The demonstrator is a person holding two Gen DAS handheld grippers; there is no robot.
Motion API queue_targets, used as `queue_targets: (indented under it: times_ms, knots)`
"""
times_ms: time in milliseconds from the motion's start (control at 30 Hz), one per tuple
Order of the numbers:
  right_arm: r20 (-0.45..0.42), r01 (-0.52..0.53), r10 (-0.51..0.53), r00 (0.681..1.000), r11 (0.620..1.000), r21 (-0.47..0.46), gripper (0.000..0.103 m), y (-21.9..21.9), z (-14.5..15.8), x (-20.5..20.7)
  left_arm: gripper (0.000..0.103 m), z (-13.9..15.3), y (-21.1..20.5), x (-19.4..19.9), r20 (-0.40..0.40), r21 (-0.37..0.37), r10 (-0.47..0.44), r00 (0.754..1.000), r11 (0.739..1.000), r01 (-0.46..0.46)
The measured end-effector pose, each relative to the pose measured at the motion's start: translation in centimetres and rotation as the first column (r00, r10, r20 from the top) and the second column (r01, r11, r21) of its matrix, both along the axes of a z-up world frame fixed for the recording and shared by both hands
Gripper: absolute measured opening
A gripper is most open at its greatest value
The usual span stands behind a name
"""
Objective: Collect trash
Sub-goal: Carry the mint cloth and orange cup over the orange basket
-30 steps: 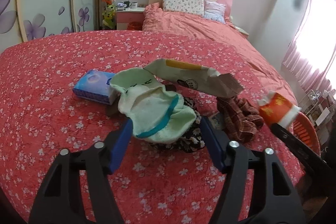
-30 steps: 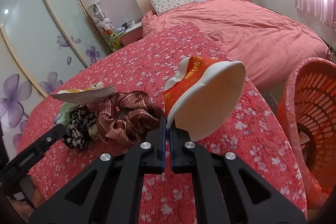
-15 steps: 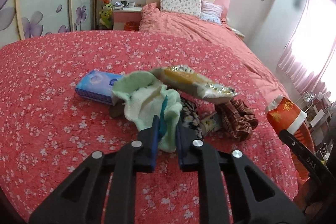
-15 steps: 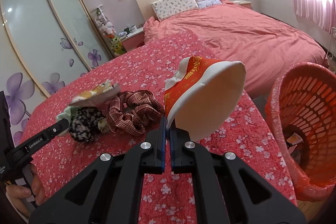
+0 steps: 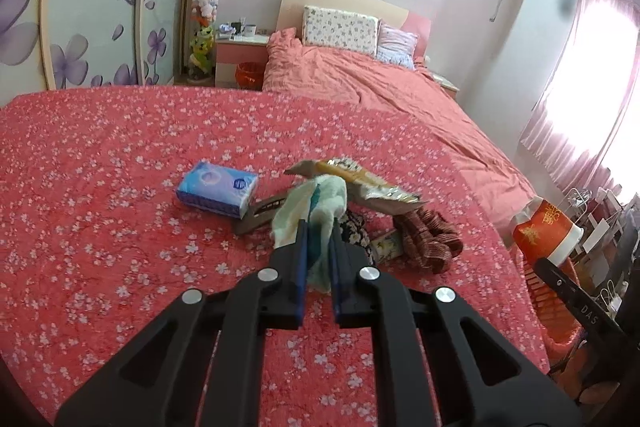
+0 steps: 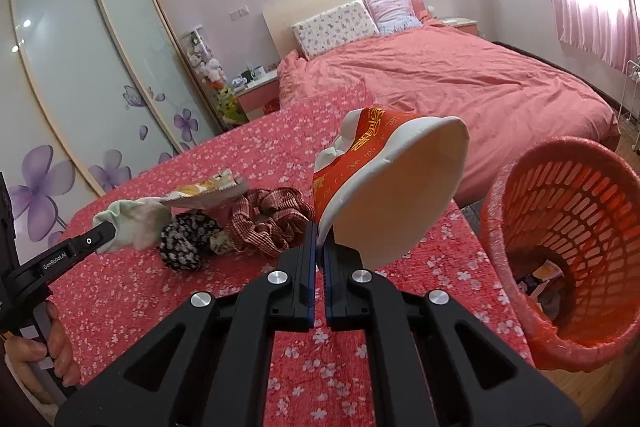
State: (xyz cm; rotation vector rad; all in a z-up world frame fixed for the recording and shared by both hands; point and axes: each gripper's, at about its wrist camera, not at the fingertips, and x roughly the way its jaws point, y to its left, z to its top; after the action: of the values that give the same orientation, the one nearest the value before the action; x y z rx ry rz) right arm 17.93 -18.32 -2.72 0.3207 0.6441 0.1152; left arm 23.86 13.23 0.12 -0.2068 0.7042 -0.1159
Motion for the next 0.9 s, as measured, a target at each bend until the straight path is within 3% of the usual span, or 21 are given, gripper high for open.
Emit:
queue_targets:
  times_ms: [500, 900]
  knots:
    - [0.097, 0.045, -0.047, 0.994, 0.999, 0.017, 0.003, -2.9, 3.0, -5.7, 0.010, 5.2, -4.8, -5.2, 0.105, -0.040, -0.123, 0.987, 0.991, 0.128]
    - [0.152, 0.166, -0.170, 0.974, 0.985, 0.037, 0.003, -7.2, 4.0, -9.3, 0.010, 6.0, -14.0, -7.0, 0.137, -0.095, -0.311, 0.941, 0.941, 0.325]
